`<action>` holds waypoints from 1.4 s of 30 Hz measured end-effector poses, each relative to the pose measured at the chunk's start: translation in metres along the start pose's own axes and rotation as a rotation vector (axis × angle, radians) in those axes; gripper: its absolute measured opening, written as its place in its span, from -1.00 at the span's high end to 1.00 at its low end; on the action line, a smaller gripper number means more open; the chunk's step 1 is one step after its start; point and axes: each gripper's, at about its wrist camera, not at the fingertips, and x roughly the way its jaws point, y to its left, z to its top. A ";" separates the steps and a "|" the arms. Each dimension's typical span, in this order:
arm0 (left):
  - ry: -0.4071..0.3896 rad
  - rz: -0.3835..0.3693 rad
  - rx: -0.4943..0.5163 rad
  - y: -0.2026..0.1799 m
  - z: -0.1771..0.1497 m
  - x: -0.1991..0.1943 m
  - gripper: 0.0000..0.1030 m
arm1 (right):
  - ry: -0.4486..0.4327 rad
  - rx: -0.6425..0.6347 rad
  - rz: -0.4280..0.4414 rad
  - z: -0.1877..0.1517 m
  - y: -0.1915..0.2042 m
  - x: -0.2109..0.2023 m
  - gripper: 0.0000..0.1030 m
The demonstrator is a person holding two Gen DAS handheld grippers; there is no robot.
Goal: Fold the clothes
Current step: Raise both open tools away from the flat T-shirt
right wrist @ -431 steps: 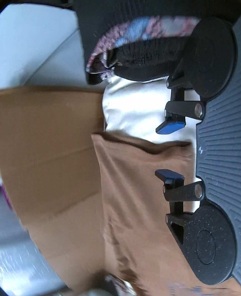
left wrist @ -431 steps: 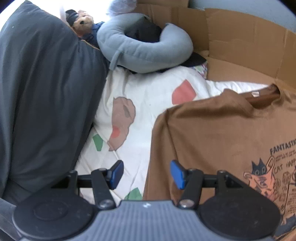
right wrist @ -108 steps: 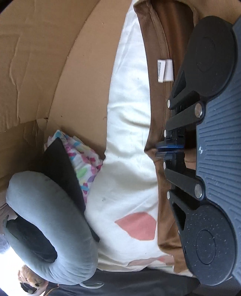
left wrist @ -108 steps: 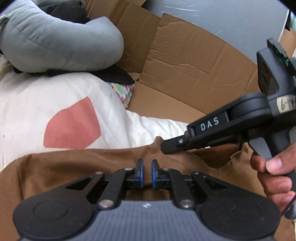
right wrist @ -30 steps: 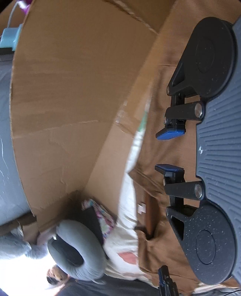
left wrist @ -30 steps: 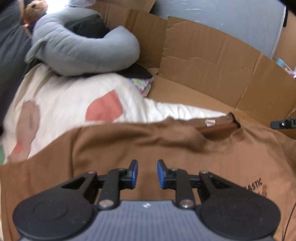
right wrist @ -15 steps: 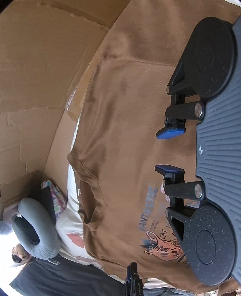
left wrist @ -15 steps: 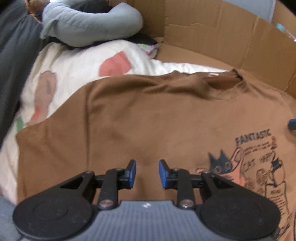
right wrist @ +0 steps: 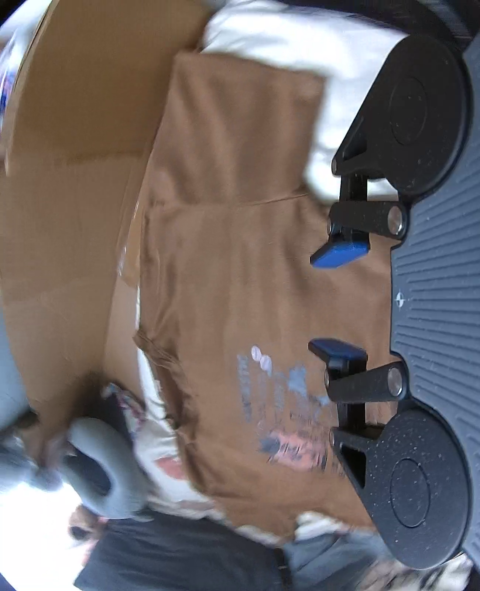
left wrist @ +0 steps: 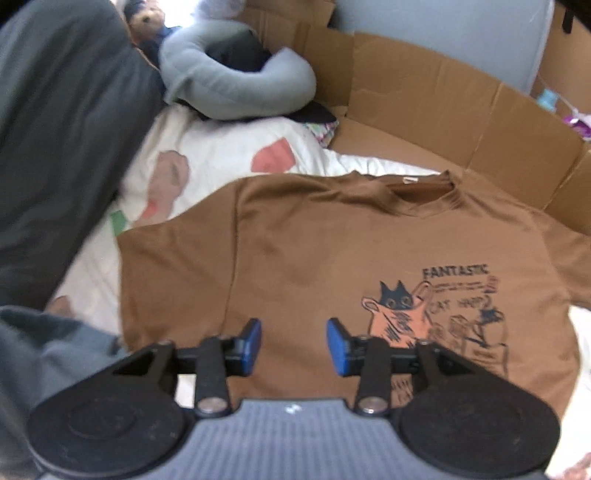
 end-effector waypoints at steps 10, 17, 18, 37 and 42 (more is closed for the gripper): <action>-0.027 0.027 0.006 0.010 -0.015 -0.108 0.01 | -0.077 0.057 0.022 -0.022 0.006 -0.105 -0.32; -0.039 0.062 -0.043 0.011 -0.039 -0.164 -0.07 | -0.119 0.089 0.058 -0.045 0.008 -0.151 -0.32; -0.040 0.064 -0.062 0.014 -0.044 -0.173 -0.10 | -0.126 0.108 0.072 -0.049 0.007 -0.156 -0.32; -0.050 0.072 -0.199 0.027 -0.144 -0.216 -0.19 | -0.161 0.118 0.111 -0.134 -0.004 -0.188 -0.35; -0.052 0.060 -0.168 0.009 -0.163 -0.207 -0.19 | -0.170 0.094 0.080 -0.153 -0.009 -0.190 -0.35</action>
